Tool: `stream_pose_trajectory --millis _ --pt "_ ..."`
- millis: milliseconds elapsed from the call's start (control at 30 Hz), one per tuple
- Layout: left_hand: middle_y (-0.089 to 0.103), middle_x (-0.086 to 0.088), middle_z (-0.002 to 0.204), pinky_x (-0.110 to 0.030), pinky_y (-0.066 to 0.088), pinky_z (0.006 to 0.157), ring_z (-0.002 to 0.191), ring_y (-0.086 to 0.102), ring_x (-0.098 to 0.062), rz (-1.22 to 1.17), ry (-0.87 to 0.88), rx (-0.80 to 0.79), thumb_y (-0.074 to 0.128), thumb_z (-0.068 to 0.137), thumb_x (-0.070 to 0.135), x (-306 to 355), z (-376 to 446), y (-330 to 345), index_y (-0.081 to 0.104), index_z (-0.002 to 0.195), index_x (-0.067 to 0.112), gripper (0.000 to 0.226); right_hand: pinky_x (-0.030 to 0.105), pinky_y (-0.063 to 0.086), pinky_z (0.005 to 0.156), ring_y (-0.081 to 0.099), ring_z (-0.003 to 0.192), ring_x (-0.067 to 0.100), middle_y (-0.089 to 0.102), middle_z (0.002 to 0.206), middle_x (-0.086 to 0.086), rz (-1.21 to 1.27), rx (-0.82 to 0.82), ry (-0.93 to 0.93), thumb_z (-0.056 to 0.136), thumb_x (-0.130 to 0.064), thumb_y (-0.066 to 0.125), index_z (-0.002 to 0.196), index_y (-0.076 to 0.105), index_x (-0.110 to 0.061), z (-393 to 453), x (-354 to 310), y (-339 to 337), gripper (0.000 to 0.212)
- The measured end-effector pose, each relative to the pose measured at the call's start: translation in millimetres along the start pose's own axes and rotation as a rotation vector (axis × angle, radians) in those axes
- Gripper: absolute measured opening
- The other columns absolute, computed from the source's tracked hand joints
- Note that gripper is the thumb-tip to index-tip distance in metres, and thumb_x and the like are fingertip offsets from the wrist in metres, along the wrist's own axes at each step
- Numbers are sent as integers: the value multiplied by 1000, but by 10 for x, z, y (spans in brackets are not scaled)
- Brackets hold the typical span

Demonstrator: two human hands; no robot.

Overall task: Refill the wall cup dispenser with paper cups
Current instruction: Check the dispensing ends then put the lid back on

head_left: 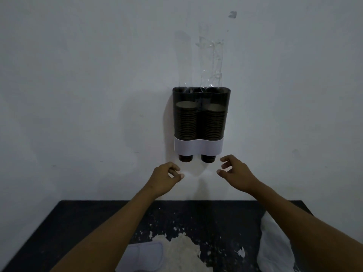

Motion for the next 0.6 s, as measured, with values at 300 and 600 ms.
stream_pose_trajectory --millis 300,600 --pt "52 -6 127 -26 42 90 109 50 -16 -173 -152 29 75 80 27 -141 521 93 37 138 13 70 29 42 87 57 113 26 49 137 11 35 -40 86 88 -31 65 142 32 -13 399 149 196 66" --pt "52 3 137 -31 53 90 115 55 -16 -374 -114 -76 79 77 28 -227 879 330 40 142 20 76 28 40 90 51 118 19 52 135 5 212 -9 74 84 -30 70 140 36 -15 654 157 367 67"
Point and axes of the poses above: each hand's wrist, its own z-axis towards the middle knuckle, its own y-axis out of the palm, x = y × z, the point moved 8 cm from there along z, towards the middle knuckle
